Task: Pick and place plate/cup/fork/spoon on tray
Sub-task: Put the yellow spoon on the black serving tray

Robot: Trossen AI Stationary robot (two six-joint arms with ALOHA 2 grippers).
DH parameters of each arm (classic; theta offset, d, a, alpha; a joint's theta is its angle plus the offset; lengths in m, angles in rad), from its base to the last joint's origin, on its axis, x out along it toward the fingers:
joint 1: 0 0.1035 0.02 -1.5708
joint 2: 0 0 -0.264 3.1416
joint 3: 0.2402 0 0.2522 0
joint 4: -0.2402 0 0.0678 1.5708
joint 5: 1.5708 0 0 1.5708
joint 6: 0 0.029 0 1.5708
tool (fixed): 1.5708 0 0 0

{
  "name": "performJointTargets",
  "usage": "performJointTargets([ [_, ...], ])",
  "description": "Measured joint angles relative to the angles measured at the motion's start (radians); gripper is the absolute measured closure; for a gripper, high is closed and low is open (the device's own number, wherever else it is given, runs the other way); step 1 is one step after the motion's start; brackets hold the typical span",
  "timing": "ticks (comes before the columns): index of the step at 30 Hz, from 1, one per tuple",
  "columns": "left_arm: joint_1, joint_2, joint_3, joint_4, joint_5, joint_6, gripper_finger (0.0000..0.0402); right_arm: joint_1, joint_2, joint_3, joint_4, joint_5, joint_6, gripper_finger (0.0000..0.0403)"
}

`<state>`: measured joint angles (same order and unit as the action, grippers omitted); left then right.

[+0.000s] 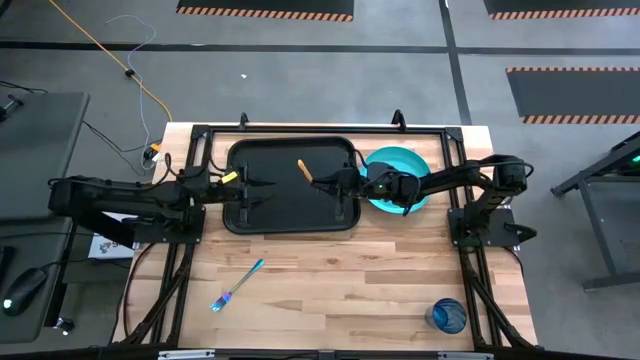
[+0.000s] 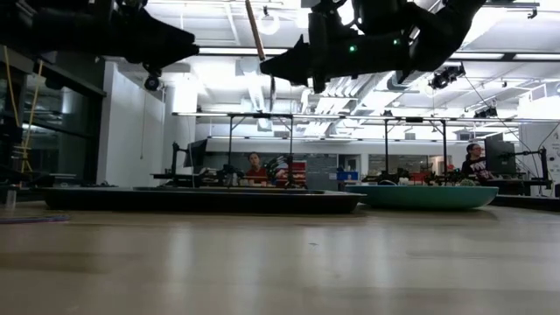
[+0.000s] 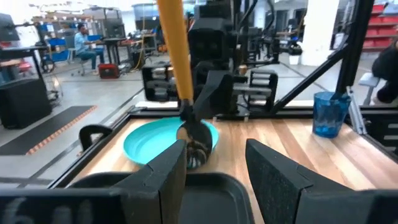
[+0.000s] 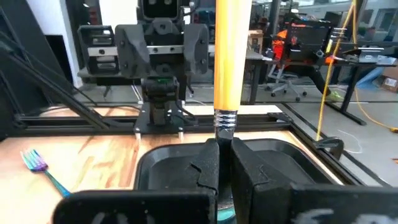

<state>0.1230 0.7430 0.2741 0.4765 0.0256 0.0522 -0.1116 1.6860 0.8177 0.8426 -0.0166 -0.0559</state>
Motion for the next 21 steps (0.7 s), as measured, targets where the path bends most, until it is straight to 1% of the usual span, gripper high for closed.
performJointTargets([
  [2,0.000,0.042,0.000,0.064,0.000,-0.006,0.0245,0.004,0.040,0.003,0.063,-0.028,0.003,0.0403],
  [4,0.000,0.080,0.000,0.111,0.000,-0.006,0.0245,0.010,0.080,0.025,0.084,-0.056,0.003,0.0403],
  [7,0.000,0.118,0.000,0.172,0.000,-0.005,0.0245,0.017,0.130,0.078,0.063,-0.071,-0.002,0.0403],
  [11,0.000,0.138,0.000,0.182,-0.008,-0.003,0.0241,0.016,0.179,0.162,-0.015,-0.098,-0.004,0.0403],
  [15,0.001,0.141,0.000,0.185,-0.009,-0.003,0.0217,0.019,0.200,0.219,-0.099,-0.107,-0.013,0.0403],
  [21,0.001,0.141,0.000,0.203,-0.015,-0.013,0.0176,0.030,0.220,0.236,-0.106,-0.118,-0.032,0.0403],
])
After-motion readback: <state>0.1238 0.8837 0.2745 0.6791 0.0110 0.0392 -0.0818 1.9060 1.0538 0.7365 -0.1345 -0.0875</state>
